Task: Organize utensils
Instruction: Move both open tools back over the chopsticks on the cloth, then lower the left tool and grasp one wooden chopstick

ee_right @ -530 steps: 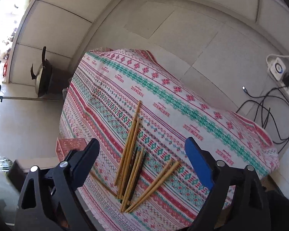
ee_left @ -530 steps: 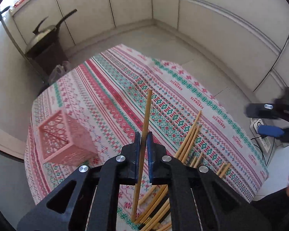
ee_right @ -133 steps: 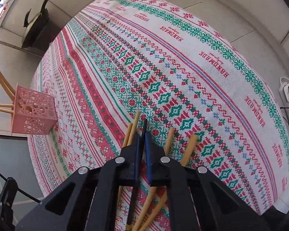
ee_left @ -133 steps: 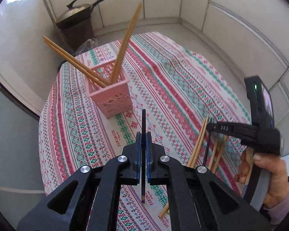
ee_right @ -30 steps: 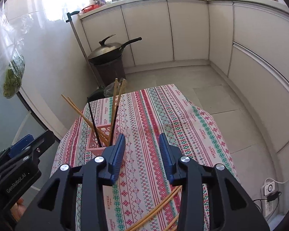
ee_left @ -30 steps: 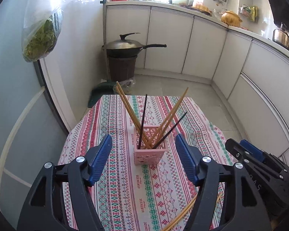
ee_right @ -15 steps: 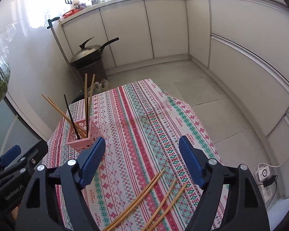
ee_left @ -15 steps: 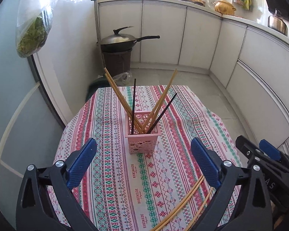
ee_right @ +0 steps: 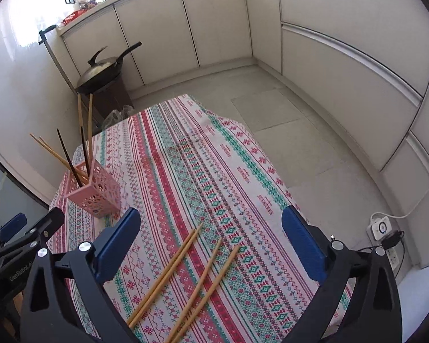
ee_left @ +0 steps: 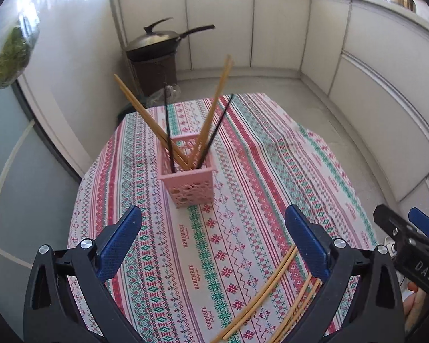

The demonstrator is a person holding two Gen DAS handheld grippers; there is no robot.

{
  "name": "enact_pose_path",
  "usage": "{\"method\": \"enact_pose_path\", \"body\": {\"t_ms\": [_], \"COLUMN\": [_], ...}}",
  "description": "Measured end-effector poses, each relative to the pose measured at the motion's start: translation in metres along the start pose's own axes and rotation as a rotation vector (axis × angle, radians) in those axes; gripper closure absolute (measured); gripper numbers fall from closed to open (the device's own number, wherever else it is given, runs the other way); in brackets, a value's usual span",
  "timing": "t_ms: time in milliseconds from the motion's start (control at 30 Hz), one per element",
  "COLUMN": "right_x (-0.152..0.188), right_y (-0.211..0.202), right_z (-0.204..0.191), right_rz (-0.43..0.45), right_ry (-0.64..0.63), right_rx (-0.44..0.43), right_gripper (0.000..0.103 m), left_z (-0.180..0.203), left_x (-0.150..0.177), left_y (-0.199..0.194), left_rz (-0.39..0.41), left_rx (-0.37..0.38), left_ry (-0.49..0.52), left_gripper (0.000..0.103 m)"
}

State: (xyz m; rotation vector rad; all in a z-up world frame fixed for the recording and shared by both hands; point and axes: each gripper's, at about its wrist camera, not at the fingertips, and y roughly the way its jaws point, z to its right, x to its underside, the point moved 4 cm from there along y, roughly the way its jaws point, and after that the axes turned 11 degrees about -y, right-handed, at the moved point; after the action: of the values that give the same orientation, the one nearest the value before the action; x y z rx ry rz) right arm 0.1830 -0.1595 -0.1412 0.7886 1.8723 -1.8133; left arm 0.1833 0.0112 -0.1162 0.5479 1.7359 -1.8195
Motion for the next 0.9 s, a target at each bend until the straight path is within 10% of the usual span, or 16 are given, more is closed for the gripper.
{"method": "enact_pose_path", "body": {"t_ms": [400,900], "right_x": [0.046,0.1], "right_y": [0.012,0.03], "right_z": [0.046,0.122], "right_rz": [-0.109,-0.274], "right_ry": [0.114,0.436], "right_rx": [-0.013,-0.042], "right_gripper": [0.007,0.007], "left_z": [0.034,0.098], "left_x": [0.016,0.054], "left_y": [0.029,0.127], "left_rz": [-0.092,-0.435], "left_rx": [0.013,0.05], "left_ry": [0.095,0.19], "left_gripper": [0.007,0.008]}}
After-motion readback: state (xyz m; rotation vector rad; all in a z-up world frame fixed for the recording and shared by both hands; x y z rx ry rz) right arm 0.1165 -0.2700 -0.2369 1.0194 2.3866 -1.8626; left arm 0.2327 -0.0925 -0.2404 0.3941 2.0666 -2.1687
